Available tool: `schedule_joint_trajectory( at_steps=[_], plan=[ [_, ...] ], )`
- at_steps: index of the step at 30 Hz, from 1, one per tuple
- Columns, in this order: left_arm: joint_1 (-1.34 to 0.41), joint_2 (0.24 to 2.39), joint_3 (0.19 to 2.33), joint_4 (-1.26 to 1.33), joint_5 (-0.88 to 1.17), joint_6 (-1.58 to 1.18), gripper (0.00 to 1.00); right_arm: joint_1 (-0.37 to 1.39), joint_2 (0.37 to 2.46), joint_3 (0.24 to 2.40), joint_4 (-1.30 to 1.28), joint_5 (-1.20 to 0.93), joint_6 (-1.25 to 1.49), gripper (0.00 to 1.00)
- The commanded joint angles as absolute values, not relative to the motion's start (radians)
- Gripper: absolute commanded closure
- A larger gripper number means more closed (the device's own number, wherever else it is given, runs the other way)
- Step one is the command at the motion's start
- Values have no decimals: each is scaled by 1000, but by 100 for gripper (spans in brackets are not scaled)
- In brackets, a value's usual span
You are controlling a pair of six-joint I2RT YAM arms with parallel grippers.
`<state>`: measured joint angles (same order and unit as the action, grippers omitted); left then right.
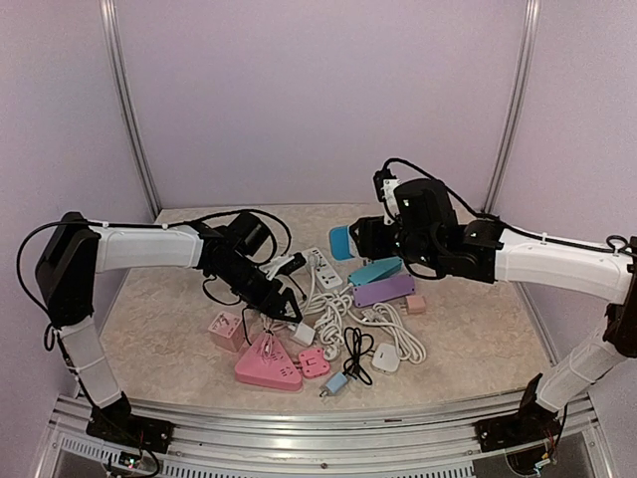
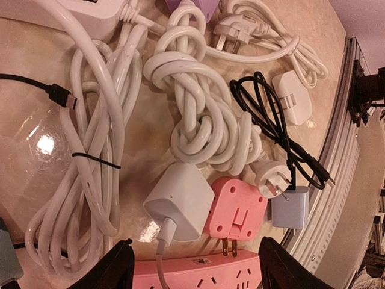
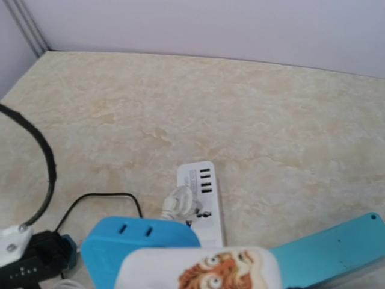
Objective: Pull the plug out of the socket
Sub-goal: Place the plug at the center of the board, then remove the plug from the socket.
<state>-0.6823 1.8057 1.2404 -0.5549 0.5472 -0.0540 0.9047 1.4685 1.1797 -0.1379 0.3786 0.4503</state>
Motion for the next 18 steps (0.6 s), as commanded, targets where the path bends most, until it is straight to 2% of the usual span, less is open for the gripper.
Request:
schedule_joint_trajectory(
  at_steps=[1, 5, 10, 13, 18],
  plan=[
    [-673, 1721, 1230, -515, 466, -45, 30, 865, 1415, 1129, -33, 259, 434, 100],
    [-636, 1608, 1175, -422, 507, -50, 29, 843, 1386, 1076, 53, 99, 391, 100],
    [-601, 1464, 1094, -265, 700, -46, 23, 820, 1362, 1039, 127, -115, 357, 100],
    [-605, 1437, 1079, -237, 799, -41, 22, 819, 1361, 1037, 148, -228, 344, 100],
    [-611, 1436, 1081, -224, 845, -55, 20, 819, 1380, 1055, 158, -369, 345, 100]
  ],
)
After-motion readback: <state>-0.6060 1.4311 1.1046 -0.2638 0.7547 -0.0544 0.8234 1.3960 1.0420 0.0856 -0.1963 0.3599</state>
